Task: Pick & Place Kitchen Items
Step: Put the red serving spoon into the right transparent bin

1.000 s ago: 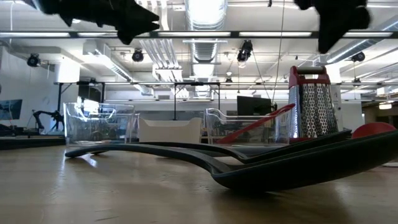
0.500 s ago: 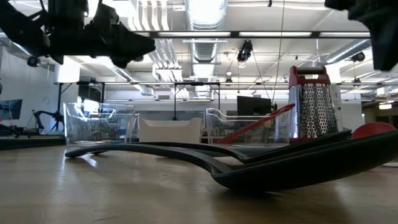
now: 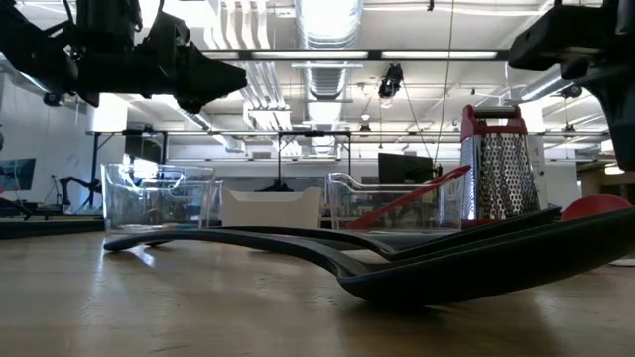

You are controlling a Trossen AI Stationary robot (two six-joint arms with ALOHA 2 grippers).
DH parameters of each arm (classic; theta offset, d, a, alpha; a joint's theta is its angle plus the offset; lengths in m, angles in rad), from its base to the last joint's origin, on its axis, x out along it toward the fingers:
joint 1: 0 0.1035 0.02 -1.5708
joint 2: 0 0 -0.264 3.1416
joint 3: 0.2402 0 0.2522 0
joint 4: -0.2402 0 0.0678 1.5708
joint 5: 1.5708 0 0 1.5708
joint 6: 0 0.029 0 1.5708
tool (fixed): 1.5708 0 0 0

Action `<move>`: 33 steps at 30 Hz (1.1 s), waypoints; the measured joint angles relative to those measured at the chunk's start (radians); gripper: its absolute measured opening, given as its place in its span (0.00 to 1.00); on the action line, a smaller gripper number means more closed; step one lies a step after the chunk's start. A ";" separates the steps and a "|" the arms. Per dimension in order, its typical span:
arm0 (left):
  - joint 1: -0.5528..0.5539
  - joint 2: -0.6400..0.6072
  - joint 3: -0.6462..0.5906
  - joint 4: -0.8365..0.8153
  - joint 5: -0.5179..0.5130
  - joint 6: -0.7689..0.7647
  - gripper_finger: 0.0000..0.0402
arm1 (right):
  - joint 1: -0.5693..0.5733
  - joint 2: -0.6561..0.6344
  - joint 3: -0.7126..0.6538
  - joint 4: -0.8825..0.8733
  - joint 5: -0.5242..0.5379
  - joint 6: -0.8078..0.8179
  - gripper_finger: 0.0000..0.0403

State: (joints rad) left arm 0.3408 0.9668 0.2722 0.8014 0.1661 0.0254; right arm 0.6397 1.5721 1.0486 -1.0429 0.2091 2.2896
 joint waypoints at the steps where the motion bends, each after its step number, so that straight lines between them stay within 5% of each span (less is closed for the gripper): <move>1: 0.000 0.000 0.000 -0.001 0.000 0.000 0.39 | 0.000 0.008 0.002 0.002 -0.003 -0.001 0.10; 10: 0.000 0.000 0.000 -0.001 0.000 0.005 0.39 | -0.014 0.021 -0.044 0.005 -0.035 -0.013 0.13; 24: 0.000 0.000 0.002 0.008 0.000 0.021 0.39 | -0.051 0.018 -0.167 0.140 -0.079 -0.004 0.45; 33: 0.000 0.000 0.002 0.008 0.000 0.021 0.39 | -0.089 0.014 -0.277 0.261 -0.068 -0.003 0.44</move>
State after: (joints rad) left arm 0.3412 0.9668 0.2745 0.8092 0.1665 0.0467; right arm 0.5511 1.5857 0.7719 -0.7815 0.1415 2.2861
